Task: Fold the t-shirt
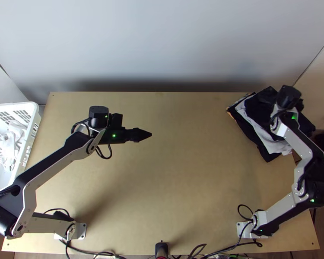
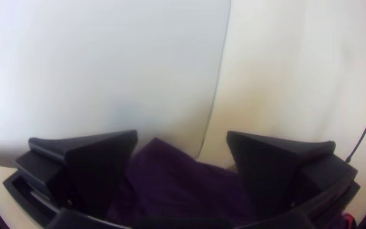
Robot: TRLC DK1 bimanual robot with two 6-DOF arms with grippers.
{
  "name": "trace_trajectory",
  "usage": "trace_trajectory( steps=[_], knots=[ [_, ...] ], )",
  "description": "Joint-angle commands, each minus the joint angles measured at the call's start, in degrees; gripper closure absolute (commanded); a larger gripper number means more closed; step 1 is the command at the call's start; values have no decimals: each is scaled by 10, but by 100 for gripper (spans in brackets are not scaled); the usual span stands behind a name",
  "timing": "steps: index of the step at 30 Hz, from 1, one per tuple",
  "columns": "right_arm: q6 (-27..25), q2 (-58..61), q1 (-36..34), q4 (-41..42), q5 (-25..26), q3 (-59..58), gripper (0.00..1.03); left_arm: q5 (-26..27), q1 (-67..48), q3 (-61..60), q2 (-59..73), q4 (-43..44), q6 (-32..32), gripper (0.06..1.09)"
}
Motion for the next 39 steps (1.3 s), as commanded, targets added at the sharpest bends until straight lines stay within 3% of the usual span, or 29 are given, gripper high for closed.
trace_trajectory(
  steps=[1, 13, 26, 39],
  knots=[
    [-25, -60, -20, 13, 2, 0, 5, 3, -1, -7, -6, 1, 1, 11],
    [-38, -102, -97, 38, 14, -174, 5, 3, -1, 1, -4, 5, -1, 11],
    [-24, 76, -130, 101, 13, -153, 5, 3, -1, 1, -19, -21, 5, 11],
    [-15, 46, -97, 100, 14, -210, 5, 3, -4, 0, -30, -30, 4, 11]
  ],
)
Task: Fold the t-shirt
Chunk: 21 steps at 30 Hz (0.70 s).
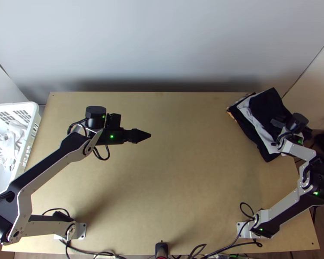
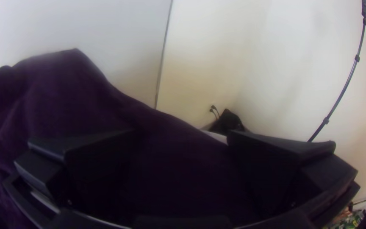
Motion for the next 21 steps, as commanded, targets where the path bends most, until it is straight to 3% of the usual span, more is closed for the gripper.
trace_trajectory(
  steps=[1, 6, 15, 21],
  knots=[
    [1, -22, 16, -8, -4, -46, 5, -2, 0, -4, -3, -3, -2, 11],
    [-6, -63, 9, -11, -3, -14, 5, -3, 5, -6, -2, 8, -2, 11],
    [-33, -187, 41, -110, -4, 128, 5, -20, 9, 9, -3, 11, 2, 11],
    [-33, -341, 172, -196, -10, 136, 5, -121, 10, 6, -25, 25, 53, 11]
  ],
)
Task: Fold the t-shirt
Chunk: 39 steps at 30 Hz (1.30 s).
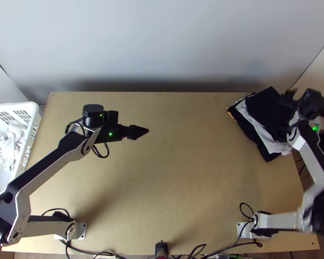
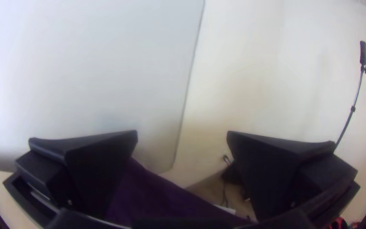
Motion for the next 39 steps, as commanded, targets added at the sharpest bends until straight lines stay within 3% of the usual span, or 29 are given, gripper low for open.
trace_trajectory(
  steps=[1, 8, 10, 14, 15, 25, 27, 28, 29, 31, 33, 35, 37, 39],
  knots=[
    [-3, -160, 137, -89, -3, 30, 5, -104, 1, -4, -27, 15, 56, 11],
    [13, -276, 338, -270, -3, 6, 5, -214, 25, -79, -155, 72, 87, 11],
    [94, -300, 337, -338, -7, -11, 5, -250, 33, -113, -203, 82, 95, 11],
    [257, -342, 295, -442, -71, -47, 5, -271, 76, -199, -311, 85, 96, 11],
    [269, -350, 294, -456, -72, -59, 5, -273, 88, -225, -340, 85, 95, 11],
    [248, -415, 283, -492, -72, -138, 5, -287, 233, -421, -680, 129, 122, 11],
    [178, -435, 282, -491, -70, -161, 5, -287, 245, -465, -780, 142, 125, 11],
    [167, -460, 287, -486, -59, -182, 5, -286, 244, -491, -831, 154, 140, 11],
    [160, -486, 293, -468, -48, -203, 5, -283, 244, -502, -832, 176, 147, 11],
    [120, -563, 300, -408, -24, -267, 5, -287, 250, -488, -827, 126, 143, 11],
    [107, -663, 298, -314, -14, -340, 5, -287, 256, -499, -828, 125, 142, 11],
    [45, -782, 298, -197, -15, -429, 5, -292, 260, -510, -828, 129, 131, 11],
    [24, -857, 299, -160, -15, -482, 5, -300, 262, -526, -828, 147, 131, 11],
    [28, -852, 287, -154, -12, -487, 5, -300, 262, -545, -828, 167, 131, 11]
  ],
)
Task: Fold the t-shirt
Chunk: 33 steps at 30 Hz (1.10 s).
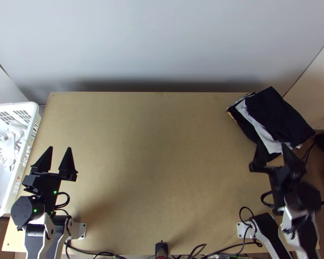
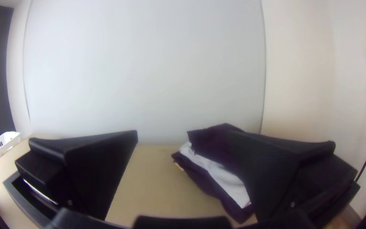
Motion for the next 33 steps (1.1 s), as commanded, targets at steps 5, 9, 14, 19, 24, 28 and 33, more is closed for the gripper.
trace_trajectory(
  steps=[5, 9, 14, 19, 24, 28, 33],
  knots=[
    [-59, -167, -25, 179, 13, -190, 5, -8, 13, -82, -38, 9, -7, 11],
    [-40, -167, -21, 181, 13, -223, 5, -8, 7, -83, -37, -66, -7, 11],
    [30, -167, -16, 94, 13, -225, 5, -8, 8, -83, -38, -160, 8, 11],
    [114, -167, -20, -34, 13, -225, 5, -11, 7, -83, -37, -168, 21, 11],
    [136, -166, -23, -42, 13, -226, 5, -11, 3, -84, -35, -171, 20, 11],
    [136, -166, -23, -42, 13, -226, 5, -15, 4, -84, -36, -172, 20, 11],
    [136, -166, -23, -42, 13, -226, 5, -15, 4, -84, -36, -172, 20, 11]
  ],
)
